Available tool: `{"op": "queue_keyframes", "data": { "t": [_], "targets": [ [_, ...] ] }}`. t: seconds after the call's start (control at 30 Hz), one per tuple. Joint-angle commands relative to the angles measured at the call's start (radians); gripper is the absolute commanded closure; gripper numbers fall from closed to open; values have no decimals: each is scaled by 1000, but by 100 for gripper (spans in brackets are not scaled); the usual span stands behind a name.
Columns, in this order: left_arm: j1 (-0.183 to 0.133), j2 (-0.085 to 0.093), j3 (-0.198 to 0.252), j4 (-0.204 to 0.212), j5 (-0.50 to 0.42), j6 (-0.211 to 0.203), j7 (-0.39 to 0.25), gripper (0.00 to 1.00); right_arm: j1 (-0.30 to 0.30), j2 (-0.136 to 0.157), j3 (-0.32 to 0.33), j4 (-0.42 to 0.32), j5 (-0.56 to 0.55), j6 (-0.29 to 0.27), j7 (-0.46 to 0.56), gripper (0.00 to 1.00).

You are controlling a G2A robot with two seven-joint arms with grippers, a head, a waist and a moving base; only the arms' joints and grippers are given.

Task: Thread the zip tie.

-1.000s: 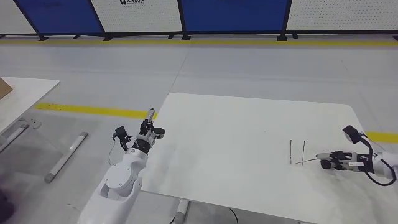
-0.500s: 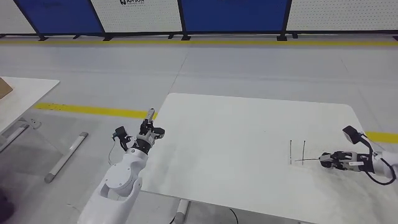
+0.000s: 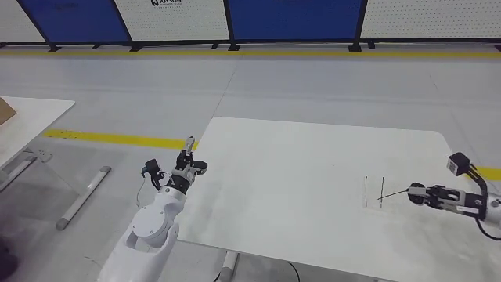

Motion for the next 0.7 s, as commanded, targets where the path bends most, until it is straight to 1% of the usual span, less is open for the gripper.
{"op": "queue_keyframes", "data": {
  "t": [0.0,0.03,0.1,0.13,0.47,0.5,0.57,0.6,0.67],
  "targets": [
    [0,0,0,0,0,0,0,0,-64,23,39,-107,55,0,0,100],
    [0,0,0,0,0,0,0,0,-103,36,65,-170,74,0,0,100],
    [0,0,0,0,0,0,0,0,-157,52,100,-241,93,0,0,100],
    [0,0,0,0,0,0,0,0,-178,59,109,-269,84,0,0,100],
    [0,0,0,0,0,0,0,0,-181,58,107,-271,83,3,-6,100],
    [0,0,0,0,0,0,0,0,-190,54,89,-287,83,16,-26,100],
    [0,0,0,0,0,0,0,0,-191,44,61,-300,85,28,-70,100],
    [0,0,0,0,0,0,0,0,-186,36,34,-317,118,33,-64,100],
    [0,0,0,0,0,0,0,0,-169,21,-1,-329,158,25,-85,100]
  ]
}}
